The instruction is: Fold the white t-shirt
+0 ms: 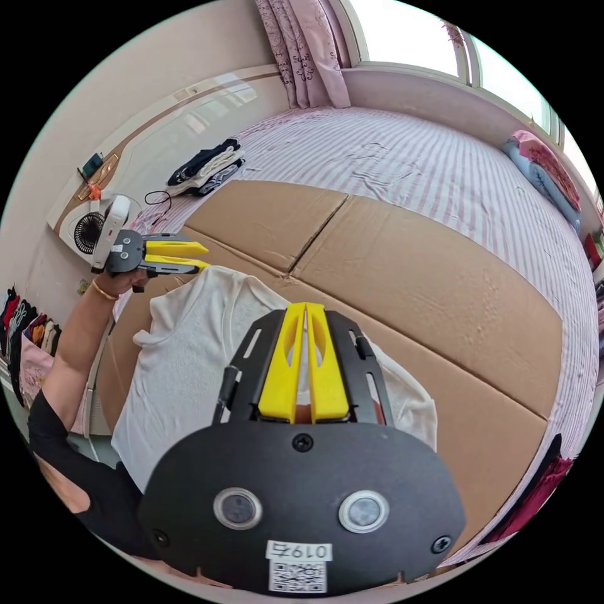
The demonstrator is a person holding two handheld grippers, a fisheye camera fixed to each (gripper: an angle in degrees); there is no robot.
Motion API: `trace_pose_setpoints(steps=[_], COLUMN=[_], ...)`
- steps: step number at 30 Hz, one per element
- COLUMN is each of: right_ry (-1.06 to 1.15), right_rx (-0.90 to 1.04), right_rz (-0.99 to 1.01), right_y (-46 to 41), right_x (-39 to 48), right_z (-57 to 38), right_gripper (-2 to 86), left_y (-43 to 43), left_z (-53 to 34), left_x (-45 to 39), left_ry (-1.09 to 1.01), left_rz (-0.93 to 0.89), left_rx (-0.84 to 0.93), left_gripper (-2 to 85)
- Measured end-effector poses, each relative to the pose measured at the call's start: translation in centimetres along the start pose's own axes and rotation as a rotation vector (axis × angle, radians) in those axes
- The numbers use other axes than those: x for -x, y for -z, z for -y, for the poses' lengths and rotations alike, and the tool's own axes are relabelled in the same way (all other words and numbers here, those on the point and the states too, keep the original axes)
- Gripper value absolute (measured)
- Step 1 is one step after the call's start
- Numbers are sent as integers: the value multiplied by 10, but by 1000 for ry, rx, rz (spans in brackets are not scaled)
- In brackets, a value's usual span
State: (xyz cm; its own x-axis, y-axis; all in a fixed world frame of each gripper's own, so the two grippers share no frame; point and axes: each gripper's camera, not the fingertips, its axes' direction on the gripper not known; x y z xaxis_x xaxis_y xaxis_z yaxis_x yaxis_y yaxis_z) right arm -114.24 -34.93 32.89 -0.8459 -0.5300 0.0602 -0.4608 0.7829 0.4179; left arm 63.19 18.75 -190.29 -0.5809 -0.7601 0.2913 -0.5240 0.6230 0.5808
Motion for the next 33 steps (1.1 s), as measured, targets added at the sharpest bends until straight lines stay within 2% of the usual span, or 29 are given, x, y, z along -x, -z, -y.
trace_pose_setpoints(steps=[2, 4, 7, 13, 18, 24, 33], right_ry=[10, 5, -15, 1, -4, -18, -43], right_rx=[-14, -17, 3, 35, 39, 90, 69], right_rz=[-19, -33, -55, -66, -31, -72, -151], right_y=[13, 22, 27, 31, 43, 47, 73], right_x=[-6, -11, -18, -22, -29, -30, -31], right_z=[-11, -19, -29, -43, -47, -50, -61], right_gripper=[-1, -1, 0, 60, 85, 69, 30], left_y=[2, 11, 21, 17, 5, -5, 0], left_z=[3, 6, 19, 59, 77, 88, 97], left_x=[-1, 4, -11, -56, -72, -86, -105], left_ry=[20, 88, 60, -56, -59, -43, -40], left_rz=[-3, -86, -141, -164, -172, -156, -117], left_rx=[-25, -103, -169, -135, -112, -96, -108], left_gripper=[72, 68, 66, 70, 67, 39, 17])
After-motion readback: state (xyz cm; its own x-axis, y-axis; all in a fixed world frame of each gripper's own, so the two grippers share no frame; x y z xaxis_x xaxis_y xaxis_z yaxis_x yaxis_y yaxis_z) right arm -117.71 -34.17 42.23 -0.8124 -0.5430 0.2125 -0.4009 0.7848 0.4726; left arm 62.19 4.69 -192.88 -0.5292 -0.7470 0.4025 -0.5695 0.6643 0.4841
